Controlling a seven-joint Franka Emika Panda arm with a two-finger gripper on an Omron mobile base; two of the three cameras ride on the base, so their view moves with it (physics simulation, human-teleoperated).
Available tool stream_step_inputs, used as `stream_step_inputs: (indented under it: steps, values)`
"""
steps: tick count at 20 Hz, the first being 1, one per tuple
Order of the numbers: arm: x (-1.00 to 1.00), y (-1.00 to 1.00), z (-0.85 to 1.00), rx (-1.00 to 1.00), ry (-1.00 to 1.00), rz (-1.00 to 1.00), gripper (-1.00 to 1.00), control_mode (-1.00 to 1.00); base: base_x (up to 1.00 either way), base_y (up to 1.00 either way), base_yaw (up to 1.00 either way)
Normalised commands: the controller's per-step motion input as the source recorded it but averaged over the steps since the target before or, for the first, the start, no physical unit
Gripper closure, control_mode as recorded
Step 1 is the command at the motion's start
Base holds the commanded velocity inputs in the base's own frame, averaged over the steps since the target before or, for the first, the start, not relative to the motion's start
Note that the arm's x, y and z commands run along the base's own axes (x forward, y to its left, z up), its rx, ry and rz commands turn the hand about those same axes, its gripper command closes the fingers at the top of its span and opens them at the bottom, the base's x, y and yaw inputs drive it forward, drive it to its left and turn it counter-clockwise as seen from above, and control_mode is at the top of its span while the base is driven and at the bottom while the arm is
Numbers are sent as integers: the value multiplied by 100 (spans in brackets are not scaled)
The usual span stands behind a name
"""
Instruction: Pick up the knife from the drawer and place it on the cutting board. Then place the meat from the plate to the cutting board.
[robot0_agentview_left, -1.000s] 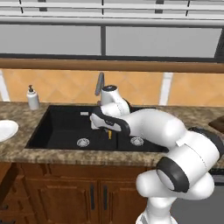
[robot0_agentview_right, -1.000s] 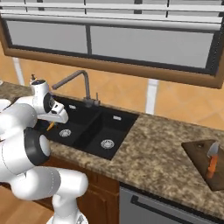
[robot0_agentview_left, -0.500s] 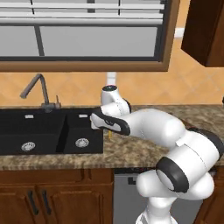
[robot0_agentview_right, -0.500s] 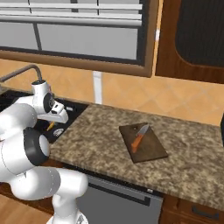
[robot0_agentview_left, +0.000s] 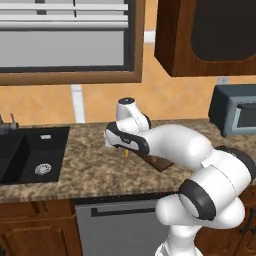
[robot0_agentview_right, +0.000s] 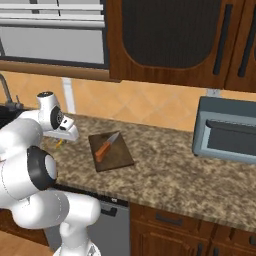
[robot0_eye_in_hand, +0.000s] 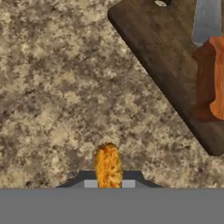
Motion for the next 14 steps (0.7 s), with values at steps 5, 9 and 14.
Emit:
stream_step_inputs:
  steps: [5, 9, 14]
  values:
    - [8, -16, 0, 2, 0, -2, 100, -100, 15, -53, -11]
    - [52, -96, -11, 10, 1, -9, 100, -100, 0, 0, 0]
    - [36, -82, -30, 4, 3, -5, 100, -100, 0, 0, 0]
